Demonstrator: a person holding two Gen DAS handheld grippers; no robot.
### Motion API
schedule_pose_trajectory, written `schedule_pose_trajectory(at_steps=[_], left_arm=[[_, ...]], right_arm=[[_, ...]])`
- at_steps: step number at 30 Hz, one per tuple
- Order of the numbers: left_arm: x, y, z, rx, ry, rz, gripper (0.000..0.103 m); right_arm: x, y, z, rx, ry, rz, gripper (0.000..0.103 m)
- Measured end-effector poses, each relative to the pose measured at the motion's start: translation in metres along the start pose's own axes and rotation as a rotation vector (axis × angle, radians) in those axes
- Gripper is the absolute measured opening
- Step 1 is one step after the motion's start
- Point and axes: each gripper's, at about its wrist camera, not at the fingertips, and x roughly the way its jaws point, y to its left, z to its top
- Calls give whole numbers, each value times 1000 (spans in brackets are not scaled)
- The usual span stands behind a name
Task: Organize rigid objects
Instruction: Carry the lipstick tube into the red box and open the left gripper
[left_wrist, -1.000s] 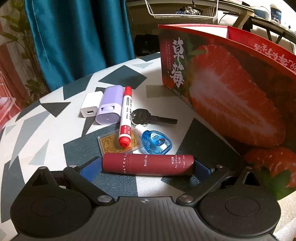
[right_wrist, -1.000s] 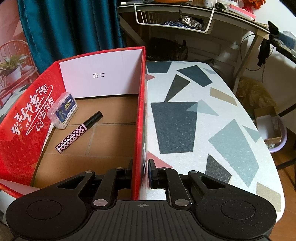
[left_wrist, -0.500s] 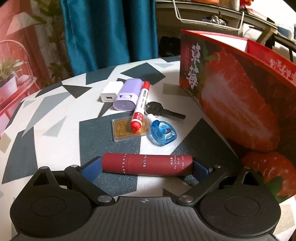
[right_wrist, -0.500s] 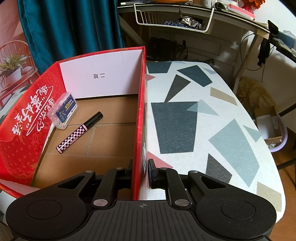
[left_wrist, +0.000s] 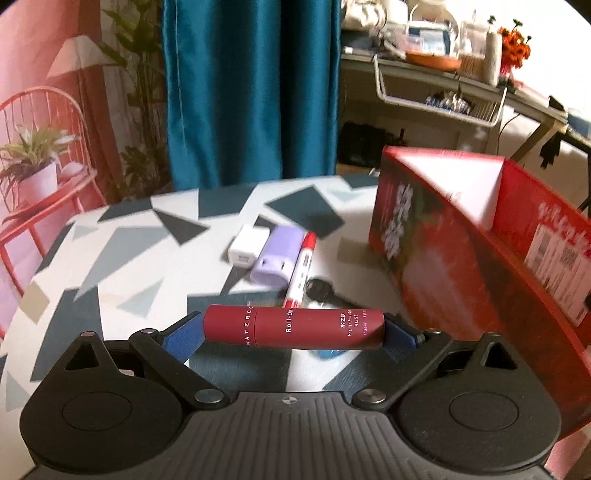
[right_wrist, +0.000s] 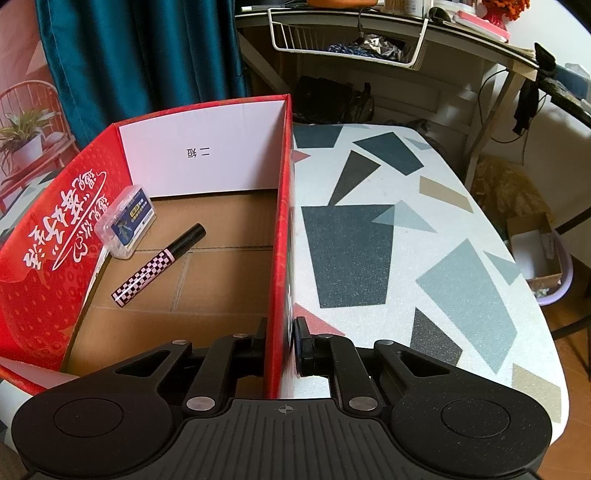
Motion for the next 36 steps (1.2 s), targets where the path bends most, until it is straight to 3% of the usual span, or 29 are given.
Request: schedule_pose_trajectory(at_steps=[8,21,28,36], left_arm=[[-13,-24,32,69,-82,-51,100],[-3,-102,62,323,-166,-150,100],[21,-125,56,398,-117,-153,100],[32,-146,49,532,-143,-101,100]], right_arm=[[1,0,0,4,-1,3,11],[1,0,1,2,0,5,12],[2,0,1,2,0,10,12],[2,0,1,7,-2,11,12]])
